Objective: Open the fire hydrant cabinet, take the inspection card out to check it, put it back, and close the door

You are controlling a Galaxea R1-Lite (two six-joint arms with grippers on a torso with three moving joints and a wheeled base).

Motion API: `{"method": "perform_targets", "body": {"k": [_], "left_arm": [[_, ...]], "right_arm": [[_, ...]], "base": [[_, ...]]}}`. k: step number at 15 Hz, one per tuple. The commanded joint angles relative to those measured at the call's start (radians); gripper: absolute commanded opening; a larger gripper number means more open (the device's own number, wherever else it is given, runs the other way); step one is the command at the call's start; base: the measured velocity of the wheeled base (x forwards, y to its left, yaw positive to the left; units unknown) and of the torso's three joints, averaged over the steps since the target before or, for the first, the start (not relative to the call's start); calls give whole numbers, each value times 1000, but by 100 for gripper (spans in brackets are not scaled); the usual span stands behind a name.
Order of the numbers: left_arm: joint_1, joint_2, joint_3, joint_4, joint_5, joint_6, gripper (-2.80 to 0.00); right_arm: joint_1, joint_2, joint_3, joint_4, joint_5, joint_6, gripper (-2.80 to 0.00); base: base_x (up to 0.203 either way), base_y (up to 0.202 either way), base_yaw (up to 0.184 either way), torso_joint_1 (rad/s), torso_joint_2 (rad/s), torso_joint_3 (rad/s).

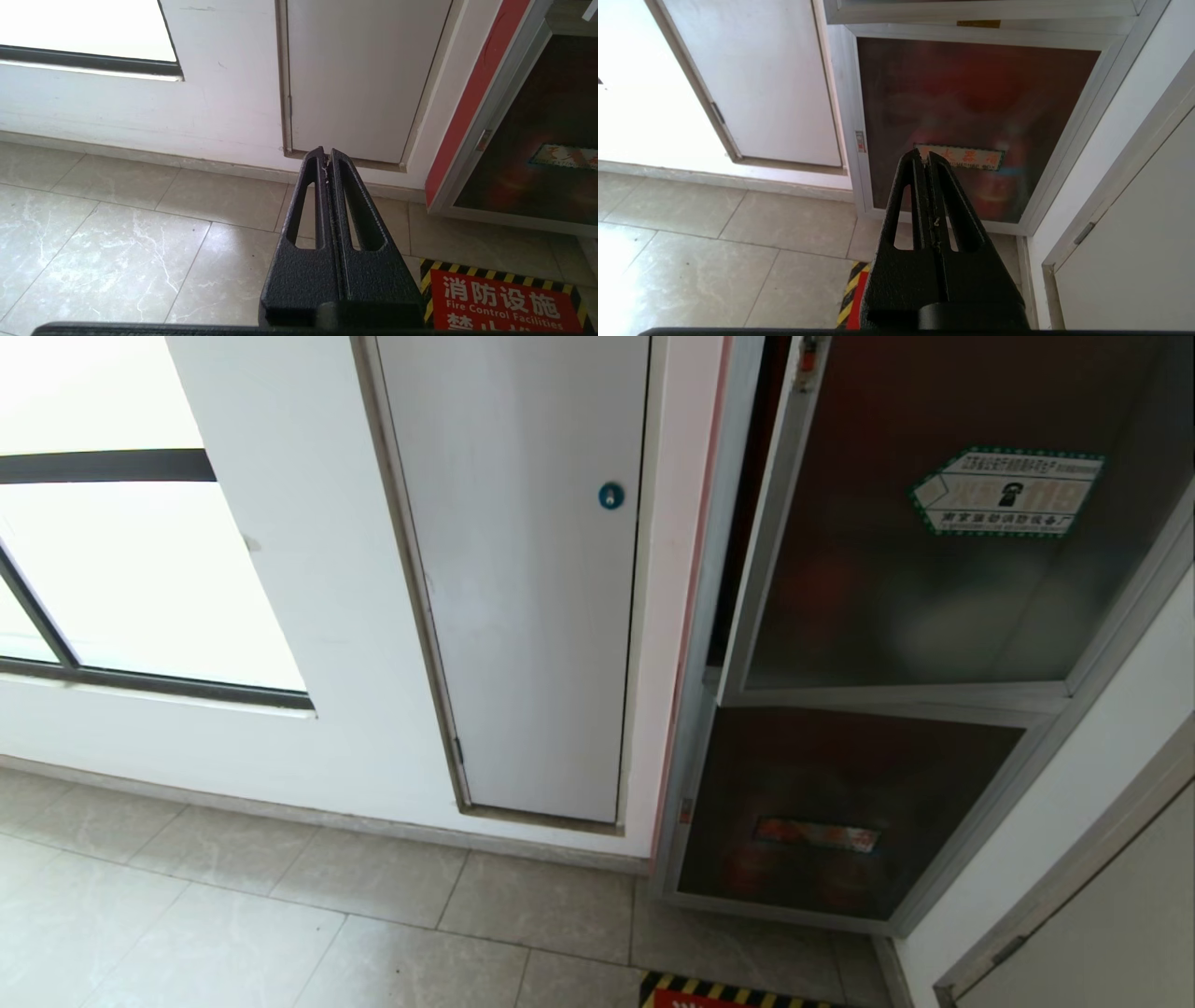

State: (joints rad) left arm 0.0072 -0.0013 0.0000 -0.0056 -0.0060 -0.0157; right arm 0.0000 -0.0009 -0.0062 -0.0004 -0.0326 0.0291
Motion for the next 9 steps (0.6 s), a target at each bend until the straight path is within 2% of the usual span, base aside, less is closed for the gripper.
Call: {"method": "perform_targets", "body": {"k": [1,9], "left_arm": [[0,1,0,-1,0,0,-280],[0,1,0,-1,1,0,-280]], "right_arm": [[0,1,5,-2,0,2,-280],[0,1,5,-3,-1,22,-280]], "base": [[0,0,0,0,0,0],[0,0,0,0,0,0]]}}
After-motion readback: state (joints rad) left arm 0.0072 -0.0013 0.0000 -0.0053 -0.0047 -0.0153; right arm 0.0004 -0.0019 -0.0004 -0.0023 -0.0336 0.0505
